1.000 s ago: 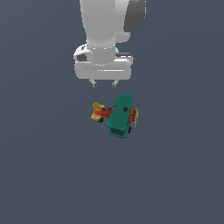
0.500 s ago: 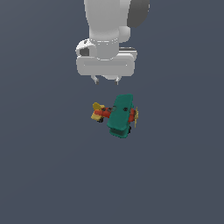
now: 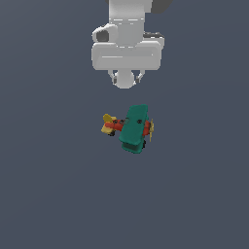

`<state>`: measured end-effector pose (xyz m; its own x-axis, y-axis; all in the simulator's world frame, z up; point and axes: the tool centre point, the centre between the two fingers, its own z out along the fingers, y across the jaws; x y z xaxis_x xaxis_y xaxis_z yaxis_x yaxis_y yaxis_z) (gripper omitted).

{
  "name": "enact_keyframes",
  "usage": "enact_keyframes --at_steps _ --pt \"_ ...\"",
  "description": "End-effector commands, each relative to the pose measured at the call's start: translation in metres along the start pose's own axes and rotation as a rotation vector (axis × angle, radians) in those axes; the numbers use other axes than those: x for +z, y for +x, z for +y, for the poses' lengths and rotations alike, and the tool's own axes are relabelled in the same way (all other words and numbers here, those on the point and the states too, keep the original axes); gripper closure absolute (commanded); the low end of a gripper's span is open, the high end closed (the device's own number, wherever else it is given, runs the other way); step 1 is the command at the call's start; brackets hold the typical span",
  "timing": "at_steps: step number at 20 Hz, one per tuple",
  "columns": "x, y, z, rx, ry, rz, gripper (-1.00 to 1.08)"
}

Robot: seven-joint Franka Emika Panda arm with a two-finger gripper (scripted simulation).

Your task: Pick up the object and move it to a goal position.

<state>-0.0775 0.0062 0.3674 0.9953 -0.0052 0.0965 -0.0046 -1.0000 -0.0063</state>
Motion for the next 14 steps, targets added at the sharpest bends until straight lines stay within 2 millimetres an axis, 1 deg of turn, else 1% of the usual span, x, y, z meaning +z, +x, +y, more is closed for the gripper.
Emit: enact_keyframes --at_steps 1,14 --pt "-0.014 0.0 -0.009 -0.008 -0.004 0.029 -0.6" --pt "-0.079 -0.01 -0.059 -0.049 -0.049 0.17 -0.6"
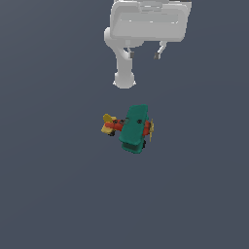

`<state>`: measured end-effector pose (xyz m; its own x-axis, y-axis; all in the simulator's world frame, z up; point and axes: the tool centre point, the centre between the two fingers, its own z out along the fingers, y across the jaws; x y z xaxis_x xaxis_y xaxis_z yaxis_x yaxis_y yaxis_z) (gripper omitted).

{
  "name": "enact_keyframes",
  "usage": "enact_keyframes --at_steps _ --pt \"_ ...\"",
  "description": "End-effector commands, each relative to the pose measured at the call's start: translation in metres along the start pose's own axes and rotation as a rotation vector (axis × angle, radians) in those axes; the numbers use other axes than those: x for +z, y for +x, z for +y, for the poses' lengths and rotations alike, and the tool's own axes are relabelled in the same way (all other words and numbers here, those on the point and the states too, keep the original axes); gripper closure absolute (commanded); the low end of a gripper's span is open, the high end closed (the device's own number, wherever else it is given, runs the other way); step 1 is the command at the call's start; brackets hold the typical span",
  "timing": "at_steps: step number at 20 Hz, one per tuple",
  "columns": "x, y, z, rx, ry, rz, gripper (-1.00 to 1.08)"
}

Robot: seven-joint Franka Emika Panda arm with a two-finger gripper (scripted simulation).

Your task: Pick up the object and move it to a goal position.

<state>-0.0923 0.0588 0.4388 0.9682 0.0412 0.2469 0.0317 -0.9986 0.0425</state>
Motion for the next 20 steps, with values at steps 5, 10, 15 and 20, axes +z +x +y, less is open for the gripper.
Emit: enact_keyframes --at_steps 5,10,15,20 --pt "-0.029 -0.003 -0.025 -0.022 -0.034 0.066 -0.6" --pt "-0.048 -0.007 -0.045 -0.04 -0.067 0.112 -0.6" --pt "-0.063 -0.012 -0.065 -0.059 -0.105 0.155 -0.6" --pt "-0.074 -0.018 -0.085 -0.078 -0.148 0.194 -0.6"
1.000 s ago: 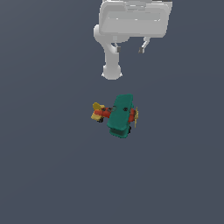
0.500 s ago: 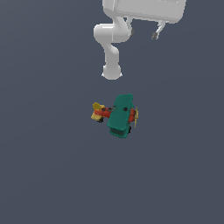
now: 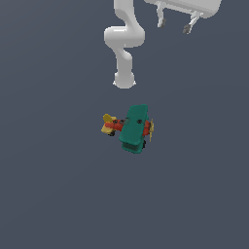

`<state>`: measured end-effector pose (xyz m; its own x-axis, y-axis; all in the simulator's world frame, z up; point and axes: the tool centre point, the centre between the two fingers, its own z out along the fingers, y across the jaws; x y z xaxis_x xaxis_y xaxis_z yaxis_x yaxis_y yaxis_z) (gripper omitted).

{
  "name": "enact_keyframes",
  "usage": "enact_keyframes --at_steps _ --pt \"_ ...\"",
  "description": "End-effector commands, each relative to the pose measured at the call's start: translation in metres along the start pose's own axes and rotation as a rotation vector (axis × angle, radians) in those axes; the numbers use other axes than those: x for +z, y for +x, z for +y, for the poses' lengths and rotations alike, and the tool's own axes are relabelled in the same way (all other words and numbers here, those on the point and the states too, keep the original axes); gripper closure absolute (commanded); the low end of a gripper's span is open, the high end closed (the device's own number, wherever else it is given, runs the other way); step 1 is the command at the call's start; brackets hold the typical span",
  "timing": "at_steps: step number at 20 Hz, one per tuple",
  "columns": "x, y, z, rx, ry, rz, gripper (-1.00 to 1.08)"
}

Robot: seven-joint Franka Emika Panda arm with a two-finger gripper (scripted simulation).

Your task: Pick up the object and move it to a goal position.

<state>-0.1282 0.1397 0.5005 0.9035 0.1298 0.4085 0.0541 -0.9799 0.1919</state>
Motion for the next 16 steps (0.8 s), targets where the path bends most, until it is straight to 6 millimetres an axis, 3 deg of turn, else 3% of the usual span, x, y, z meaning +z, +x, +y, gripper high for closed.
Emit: enact_keyframes --at_steps 1,16 --pt "-0.007 -0.002 -0.01 -0.01 -0.022 0.019 -0.6" --pt "-0.021 -0.017 -0.069 -0.076 -0.177 0.106 -0.6"
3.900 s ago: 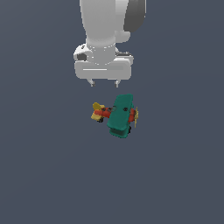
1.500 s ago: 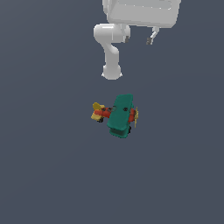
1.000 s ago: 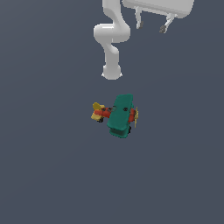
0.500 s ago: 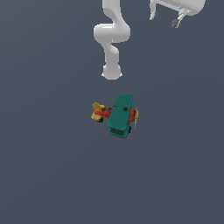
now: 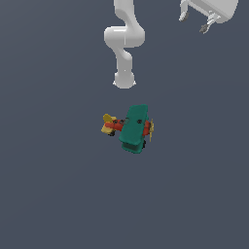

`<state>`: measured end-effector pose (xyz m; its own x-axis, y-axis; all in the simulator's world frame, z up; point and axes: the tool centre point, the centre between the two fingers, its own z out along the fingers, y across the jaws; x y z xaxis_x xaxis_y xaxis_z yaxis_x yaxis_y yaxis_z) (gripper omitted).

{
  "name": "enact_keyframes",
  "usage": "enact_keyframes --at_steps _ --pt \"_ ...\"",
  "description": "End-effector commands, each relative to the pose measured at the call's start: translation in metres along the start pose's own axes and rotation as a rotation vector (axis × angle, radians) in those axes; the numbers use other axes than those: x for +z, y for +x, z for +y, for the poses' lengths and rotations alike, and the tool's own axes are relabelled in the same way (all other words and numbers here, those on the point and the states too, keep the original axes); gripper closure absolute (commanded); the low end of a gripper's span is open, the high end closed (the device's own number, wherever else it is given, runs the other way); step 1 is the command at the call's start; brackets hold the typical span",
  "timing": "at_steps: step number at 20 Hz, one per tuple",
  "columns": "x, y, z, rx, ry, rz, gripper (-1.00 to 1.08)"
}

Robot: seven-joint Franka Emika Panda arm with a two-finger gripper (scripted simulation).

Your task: Pick up the object and move it to a goal position.

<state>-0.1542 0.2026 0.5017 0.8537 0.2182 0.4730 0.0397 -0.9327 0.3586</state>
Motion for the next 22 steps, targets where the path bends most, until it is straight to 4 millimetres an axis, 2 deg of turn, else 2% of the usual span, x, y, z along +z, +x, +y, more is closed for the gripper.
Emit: enact_keyframes --at_steps 1,11,22 --pt "-0.001 -0.003 -0.01 -0.012 -0.029 0.012 -0.6" --pt "0.008 -0.016 -0.048 -0.063 -0.149 0.042 -0.6" --pt "0.04 -0.035 -0.084 -0.122 -0.292 0.05 -0.6"
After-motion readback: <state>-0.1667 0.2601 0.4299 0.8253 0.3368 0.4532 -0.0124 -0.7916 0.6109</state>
